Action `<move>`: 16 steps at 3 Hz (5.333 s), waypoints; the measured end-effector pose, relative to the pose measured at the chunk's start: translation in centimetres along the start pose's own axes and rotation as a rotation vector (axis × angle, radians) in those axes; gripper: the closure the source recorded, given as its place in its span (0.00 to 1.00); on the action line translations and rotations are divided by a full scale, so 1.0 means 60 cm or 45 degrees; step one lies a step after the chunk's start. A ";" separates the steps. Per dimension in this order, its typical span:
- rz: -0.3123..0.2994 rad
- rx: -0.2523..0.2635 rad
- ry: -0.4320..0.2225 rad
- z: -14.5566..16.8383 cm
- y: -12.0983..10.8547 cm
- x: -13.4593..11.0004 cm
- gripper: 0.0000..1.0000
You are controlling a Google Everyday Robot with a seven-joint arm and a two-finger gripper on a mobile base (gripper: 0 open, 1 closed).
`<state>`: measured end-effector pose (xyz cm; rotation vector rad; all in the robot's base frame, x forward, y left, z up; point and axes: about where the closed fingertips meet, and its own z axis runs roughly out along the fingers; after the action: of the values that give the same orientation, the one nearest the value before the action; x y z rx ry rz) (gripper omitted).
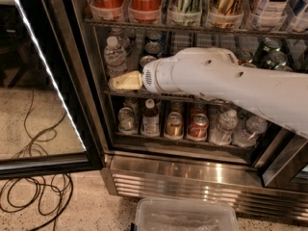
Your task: Pick pepsi can from middle shelf of fridge
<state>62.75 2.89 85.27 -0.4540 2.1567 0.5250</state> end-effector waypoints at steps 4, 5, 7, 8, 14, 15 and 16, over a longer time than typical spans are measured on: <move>0.052 0.061 -0.176 -0.004 -0.031 -0.007 0.00; 0.050 0.067 -0.231 -0.009 -0.038 -0.009 0.00; 0.013 0.044 -0.272 -0.003 -0.020 -0.008 0.00; 0.004 0.042 -0.296 -0.001 -0.020 -0.009 0.00; 0.053 0.075 -0.424 0.025 -0.016 -0.008 0.00; 0.060 0.094 -0.425 0.023 -0.022 -0.003 0.00; 0.077 0.124 -0.428 0.022 -0.032 0.003 0.00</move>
Offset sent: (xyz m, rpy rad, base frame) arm 0.0123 -0.0055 -0.0085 0.0519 -0.0530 -0.0917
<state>64.46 1.89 84.00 -0.2281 1.8663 0.4894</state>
